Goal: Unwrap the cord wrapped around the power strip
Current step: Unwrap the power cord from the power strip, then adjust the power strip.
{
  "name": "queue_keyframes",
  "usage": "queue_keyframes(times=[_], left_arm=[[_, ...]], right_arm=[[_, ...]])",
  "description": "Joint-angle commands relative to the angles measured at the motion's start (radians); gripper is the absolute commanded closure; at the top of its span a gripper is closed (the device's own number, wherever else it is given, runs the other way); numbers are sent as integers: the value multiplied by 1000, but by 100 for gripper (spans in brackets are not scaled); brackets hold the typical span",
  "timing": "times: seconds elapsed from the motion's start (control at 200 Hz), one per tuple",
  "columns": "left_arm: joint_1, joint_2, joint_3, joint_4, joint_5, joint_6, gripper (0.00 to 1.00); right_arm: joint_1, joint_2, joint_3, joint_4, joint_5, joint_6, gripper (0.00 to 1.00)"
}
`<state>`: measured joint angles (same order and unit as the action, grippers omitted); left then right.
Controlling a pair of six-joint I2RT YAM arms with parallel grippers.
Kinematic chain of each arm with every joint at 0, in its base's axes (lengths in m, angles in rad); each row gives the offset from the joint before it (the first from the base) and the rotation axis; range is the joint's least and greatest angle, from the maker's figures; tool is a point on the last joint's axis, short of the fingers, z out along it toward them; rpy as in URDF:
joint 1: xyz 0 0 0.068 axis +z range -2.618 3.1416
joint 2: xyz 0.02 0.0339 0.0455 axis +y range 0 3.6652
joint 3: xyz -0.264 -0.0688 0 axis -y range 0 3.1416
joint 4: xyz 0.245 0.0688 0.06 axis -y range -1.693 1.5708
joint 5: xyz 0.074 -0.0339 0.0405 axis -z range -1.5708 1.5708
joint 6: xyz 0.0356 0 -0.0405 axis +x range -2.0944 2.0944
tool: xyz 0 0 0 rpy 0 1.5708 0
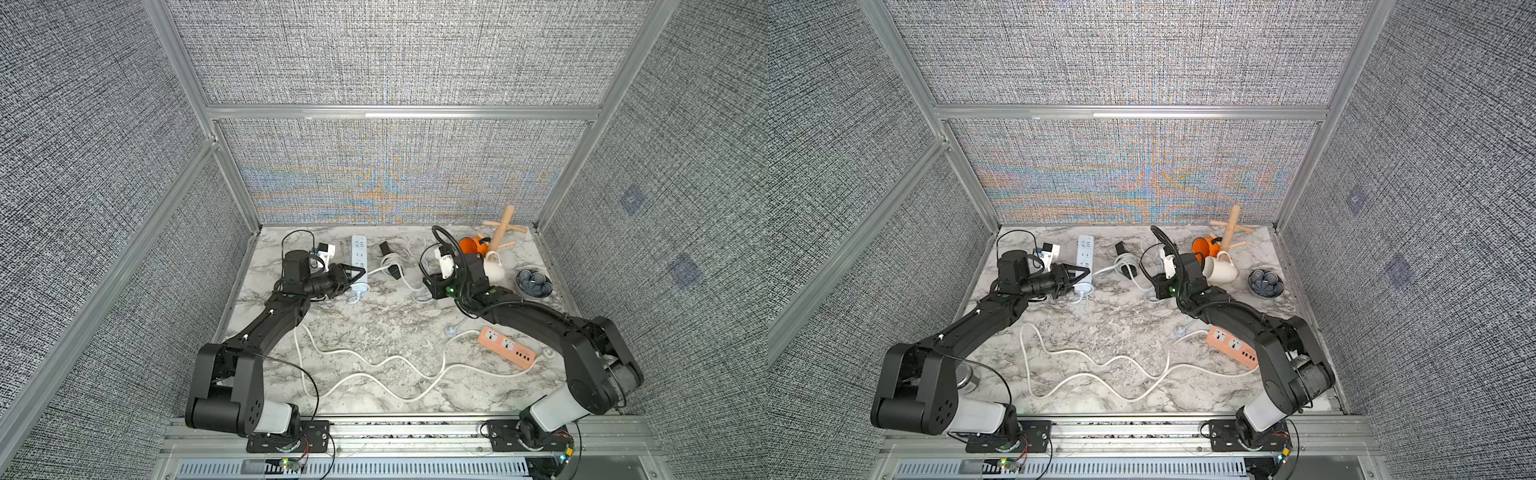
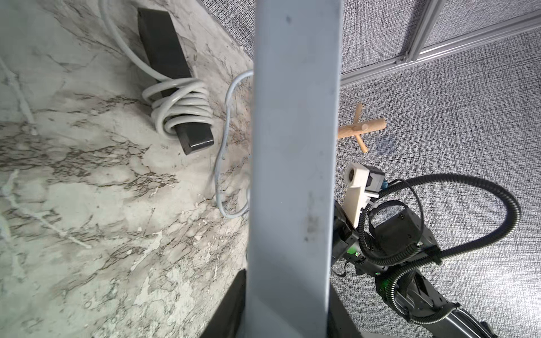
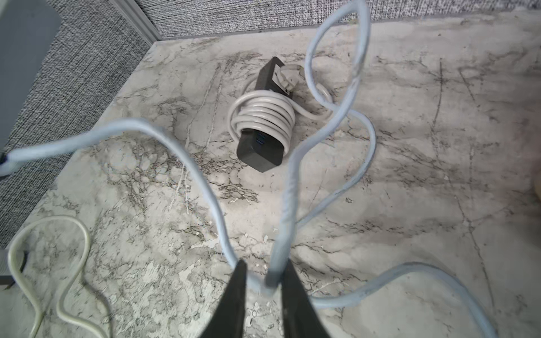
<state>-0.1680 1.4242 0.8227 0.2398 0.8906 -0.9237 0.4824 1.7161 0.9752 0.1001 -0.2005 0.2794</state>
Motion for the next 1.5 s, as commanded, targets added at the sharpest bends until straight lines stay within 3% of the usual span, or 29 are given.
queue_keyframes(times=[0.0, 0.27, 0.37, 0.535, 0.621, 0.726, 0.826, 0.871, 1.016, 1.171, 1.276, 1.491], left_arm=[[-3, -17, 12, -30, -14, 57, 100], [-36, 50, 31, 4, 25, 27, 100], [-62, 60, 38, 2, 11, 34, 100], [-136, 47, 17, 76, -43, 27, 100], [-149, 48, 37, 65, -10, 31, 100], [-148, 36, 102, -159, -7, 158, 100], [-149, 40, 127, -237, 27, 209, 100], [-152, 41, 123, -222, 36, 199, 100], [-176, 24, 95, -177, -36, 224, 100], [-208, 1, 36, -64, -151, 216, 100], [-226, -5, 2, 5, -205, 194, 100], [-261, -24, -23, 62, -264, 200, 100]], right_arm=[[1, -41, 45, -116, -74, -94, 46], [31, -152, 103, -170, -194, -189, 42], [35, -128, 137, -142, -271, -110, 46], [66, -64, 177, -47, -279, 53, 50], [76, -52, 188, -46, -233, -42, 51], [70, -77, 163, -54, -157, -298, 52], [56, -101, 135, -50, -180, -433, 52], [46, -105, 138, -28, -228, -369, 52], [3, -8, 248, -43, -395, 35, 52], [32, 45, 265, 66, -362, 341, 43], [61, 64, 288, 47, -263, 389, 36], [104, 144, 373, -33, -236, 369, 28]])
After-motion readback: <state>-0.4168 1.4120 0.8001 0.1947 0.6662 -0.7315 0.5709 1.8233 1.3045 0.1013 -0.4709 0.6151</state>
